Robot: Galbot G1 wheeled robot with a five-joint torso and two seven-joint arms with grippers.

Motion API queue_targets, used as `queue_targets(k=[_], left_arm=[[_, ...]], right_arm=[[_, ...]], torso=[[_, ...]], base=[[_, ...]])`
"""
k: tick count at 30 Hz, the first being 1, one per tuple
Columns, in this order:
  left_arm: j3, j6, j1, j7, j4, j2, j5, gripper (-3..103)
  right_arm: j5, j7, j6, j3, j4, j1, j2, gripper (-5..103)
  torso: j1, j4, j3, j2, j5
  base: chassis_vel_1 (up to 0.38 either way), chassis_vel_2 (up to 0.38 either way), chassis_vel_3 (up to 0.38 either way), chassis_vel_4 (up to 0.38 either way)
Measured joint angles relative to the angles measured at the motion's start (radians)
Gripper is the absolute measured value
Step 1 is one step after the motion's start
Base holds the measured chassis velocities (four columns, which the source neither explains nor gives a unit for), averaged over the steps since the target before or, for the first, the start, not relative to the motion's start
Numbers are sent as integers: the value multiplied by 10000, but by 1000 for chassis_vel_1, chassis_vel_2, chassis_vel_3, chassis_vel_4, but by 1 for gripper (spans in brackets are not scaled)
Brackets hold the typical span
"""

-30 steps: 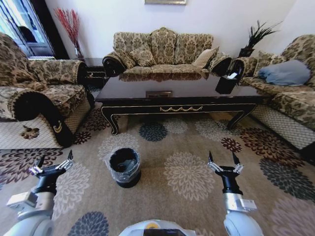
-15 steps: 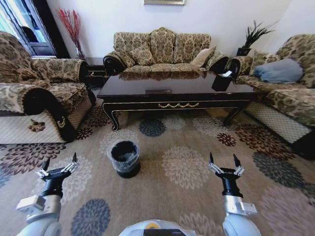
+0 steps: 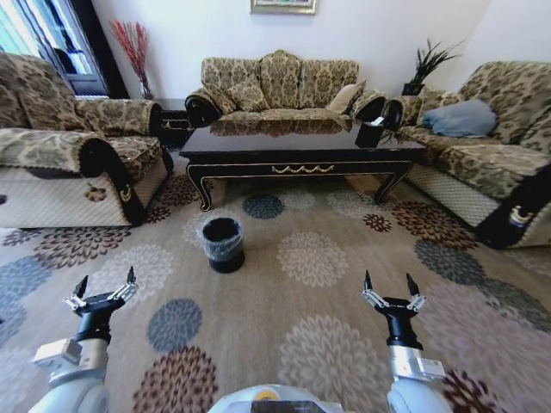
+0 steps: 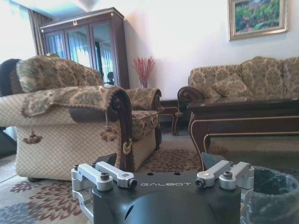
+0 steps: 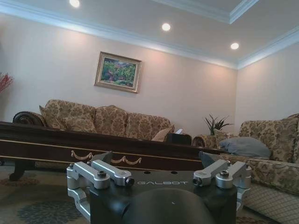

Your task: Move to the front of the table and pick up the trash from the floor, then place it into the trash bin.

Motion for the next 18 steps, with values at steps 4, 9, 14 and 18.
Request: queue_targets(k=[4, 9, 14, 18], left_arm=[[103, 48, -55, -11, 34, 46, 44, 100], [149, 164, -169, -44, 46, 111, 74, 100], [177, 196, -185, -62, 47, 110, 142, 100], [221, 199, -141, -69, 5, 0, 221, 100]], right_arm=[[2, 2, 2, -19, -132, 81, 4, 100], [23, 17, 2, -91, -334, 269, -15, 100], [39, 34, 1, -163, -476, 401, -59, 100], [46, 40, -16, -267, -595, 513, -87, 100]], torso=[[2, 0, 6, -2, -3], [1, 0, 4, -1, -1], [1, 0, 3, -1, -3], [1, 0, 3, -1, 0]], base=[[367, -357, -359, 358], [340, -339, -336, 335], [355, -355, -366, 373], [334, -338, -336, 341]])
